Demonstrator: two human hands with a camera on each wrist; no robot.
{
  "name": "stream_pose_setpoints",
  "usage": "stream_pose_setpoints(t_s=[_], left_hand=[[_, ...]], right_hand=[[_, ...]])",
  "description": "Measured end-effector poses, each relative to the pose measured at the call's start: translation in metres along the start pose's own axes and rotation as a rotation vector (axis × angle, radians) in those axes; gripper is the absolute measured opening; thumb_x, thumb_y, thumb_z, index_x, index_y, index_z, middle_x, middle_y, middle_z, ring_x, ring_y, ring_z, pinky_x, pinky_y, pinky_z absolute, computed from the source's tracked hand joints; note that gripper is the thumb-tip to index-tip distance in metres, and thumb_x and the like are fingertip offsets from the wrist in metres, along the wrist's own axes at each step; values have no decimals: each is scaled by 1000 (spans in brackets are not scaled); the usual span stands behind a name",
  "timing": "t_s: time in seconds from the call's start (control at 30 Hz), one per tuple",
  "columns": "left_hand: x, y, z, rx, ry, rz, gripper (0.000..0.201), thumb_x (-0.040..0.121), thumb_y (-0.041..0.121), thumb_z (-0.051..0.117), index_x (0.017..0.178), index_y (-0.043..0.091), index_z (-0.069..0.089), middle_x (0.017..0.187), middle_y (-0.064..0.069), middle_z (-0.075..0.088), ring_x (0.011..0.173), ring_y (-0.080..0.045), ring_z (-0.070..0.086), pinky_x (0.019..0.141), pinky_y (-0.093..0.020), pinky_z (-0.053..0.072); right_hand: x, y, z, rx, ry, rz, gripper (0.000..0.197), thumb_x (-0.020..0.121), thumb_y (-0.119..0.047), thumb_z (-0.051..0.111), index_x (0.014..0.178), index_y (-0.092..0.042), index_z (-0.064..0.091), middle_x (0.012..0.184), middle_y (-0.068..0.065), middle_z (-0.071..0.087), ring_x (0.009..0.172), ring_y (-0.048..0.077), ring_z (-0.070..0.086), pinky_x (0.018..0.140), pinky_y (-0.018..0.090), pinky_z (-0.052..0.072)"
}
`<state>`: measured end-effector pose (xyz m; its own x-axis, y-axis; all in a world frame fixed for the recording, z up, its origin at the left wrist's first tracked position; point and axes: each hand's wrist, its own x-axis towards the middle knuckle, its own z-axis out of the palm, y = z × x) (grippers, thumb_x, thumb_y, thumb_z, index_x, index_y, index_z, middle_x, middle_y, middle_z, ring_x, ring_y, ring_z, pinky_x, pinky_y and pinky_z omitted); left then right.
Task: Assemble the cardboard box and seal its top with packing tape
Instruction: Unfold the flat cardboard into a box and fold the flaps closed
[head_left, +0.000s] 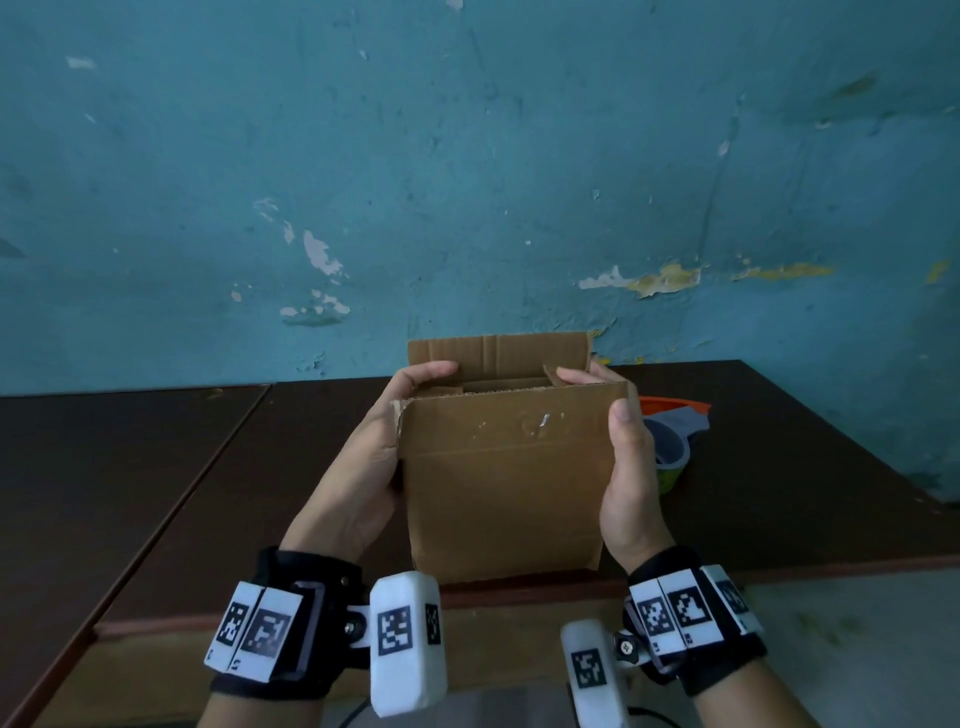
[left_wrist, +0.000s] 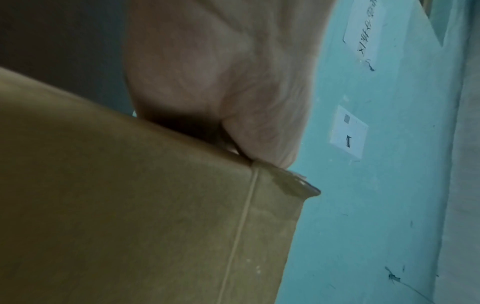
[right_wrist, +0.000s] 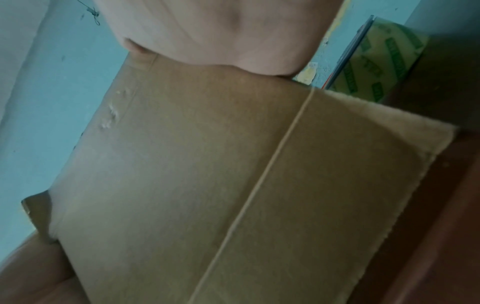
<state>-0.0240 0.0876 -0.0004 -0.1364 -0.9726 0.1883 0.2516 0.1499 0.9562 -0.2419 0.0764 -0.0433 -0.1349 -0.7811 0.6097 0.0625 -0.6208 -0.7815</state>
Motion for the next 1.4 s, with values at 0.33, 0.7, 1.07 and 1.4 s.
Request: stream_pose_setpoints(t_s=[0.33,0.7,1.07,1.4], left_hand=[[1,-7,7,-6,77,45,43,87,39,48,118,17,67,95,-5,73,80,-15,67,69,-28,57],[3,-8,7,-55,200,49,44,105,47,43,98,14,71,84,-6,74,74,-17,68,69,-31,56],[4,-7,5,-214,362,247,53,77,57,67,111,18,61,117,-15,70,105,-32,60,93,-48,43],[1,-9,6,-214,356,244,60,80,58,65,123,16,62,132,-23,67,127,-52,55,112,-66,36]], right_hand=[[0,0,1,-95,34,80,69,90,-79,39,138,-31,49,137,8,59,131,30,55,109,64,39],[0,5,0,-135,37,54,56,92,-77,38,132,-40,52,135,12,58,128,33,55,107,65,38],[2,3,0,-142,44,32,51,91,-78,38,126,-45,57,135,16,58,127,34,56,107,65,38],[5,10,-3,-116,31,31,44,93,-75,40,121,-47,59,135,20,57,127,38,56,106,68,38]])
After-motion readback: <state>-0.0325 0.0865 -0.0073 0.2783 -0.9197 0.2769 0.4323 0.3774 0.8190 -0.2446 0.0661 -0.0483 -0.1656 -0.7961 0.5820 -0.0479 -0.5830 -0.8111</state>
